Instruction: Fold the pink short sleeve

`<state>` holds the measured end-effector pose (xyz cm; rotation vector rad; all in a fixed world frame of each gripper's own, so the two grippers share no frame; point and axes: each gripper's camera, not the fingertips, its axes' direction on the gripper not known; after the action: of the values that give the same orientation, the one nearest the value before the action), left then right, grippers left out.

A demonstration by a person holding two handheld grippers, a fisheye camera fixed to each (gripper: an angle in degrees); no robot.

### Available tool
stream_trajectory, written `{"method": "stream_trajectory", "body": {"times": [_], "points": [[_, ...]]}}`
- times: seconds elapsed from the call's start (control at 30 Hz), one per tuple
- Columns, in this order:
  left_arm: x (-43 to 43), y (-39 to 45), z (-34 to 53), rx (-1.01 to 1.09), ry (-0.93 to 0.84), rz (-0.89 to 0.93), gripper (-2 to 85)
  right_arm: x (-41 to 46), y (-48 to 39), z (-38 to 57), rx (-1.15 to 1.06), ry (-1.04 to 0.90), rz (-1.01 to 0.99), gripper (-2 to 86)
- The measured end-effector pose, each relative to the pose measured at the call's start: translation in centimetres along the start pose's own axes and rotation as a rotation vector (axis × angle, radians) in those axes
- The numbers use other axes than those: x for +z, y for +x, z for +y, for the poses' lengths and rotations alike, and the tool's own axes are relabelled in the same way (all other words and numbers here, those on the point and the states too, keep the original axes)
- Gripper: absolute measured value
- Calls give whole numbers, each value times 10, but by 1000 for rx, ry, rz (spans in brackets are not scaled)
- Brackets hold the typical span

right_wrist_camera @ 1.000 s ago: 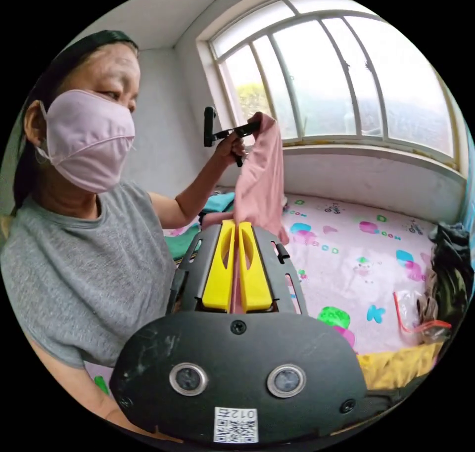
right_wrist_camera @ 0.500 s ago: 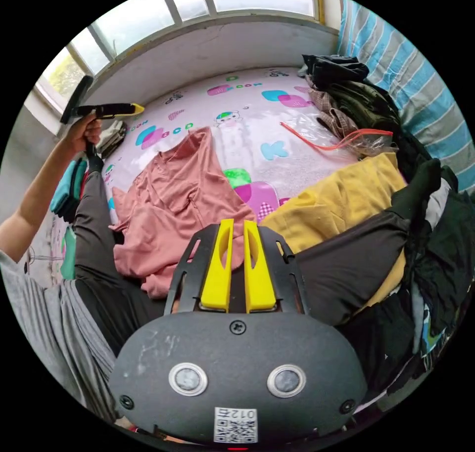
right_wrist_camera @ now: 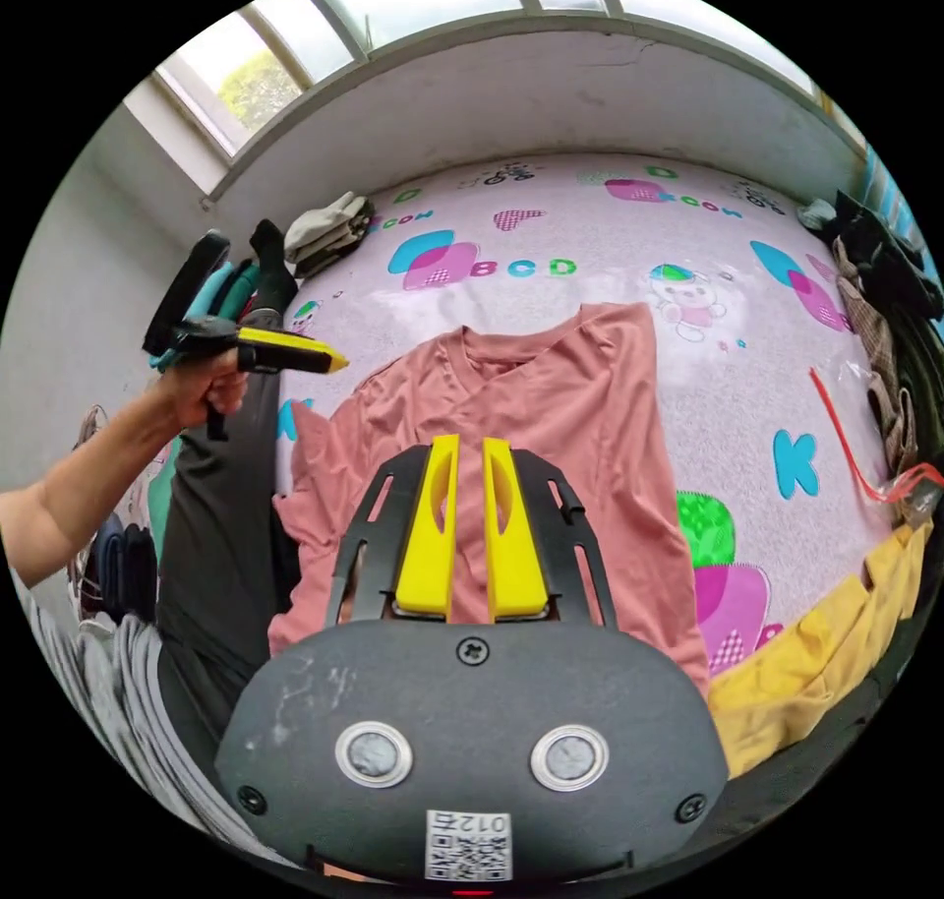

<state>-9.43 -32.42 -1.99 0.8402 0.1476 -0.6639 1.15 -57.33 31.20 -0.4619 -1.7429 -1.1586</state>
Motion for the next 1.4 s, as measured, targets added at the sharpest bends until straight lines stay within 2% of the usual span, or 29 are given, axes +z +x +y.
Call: {"method": "stream_trajectory", "body": {"times": [0.13, 0.33, 0.57, 0.73, 0.93, 1.17, 1.4], "points": [[13, -3, -6, 5, 23, -56, 55, 33, 35, -38, 98, 33, 94, 45], [38, -7, -4, 6, 13, -98, 59, 56, 100, -86, 257, 75, 112, 55], [46, -13, 16, 17, 91, -151, 58, 93, 131, -129, 291, 46, 127, 79], [47, -23, 33, -1, 138, -136, 52, 124, 138, -149, 225, -39, 188, 88], [46, -39, 52, -28, 145, -104, 35, 117, 167, -146, 234, -62, 166, 4], [42, -51, 81, -73, 137, -82, 15, 83, 189, -138, 269, -38, 174, -9], [35, -53, 119, -56, 125, -95, 9, 44, 214, -114, 249, -139, 289, -7]]}}
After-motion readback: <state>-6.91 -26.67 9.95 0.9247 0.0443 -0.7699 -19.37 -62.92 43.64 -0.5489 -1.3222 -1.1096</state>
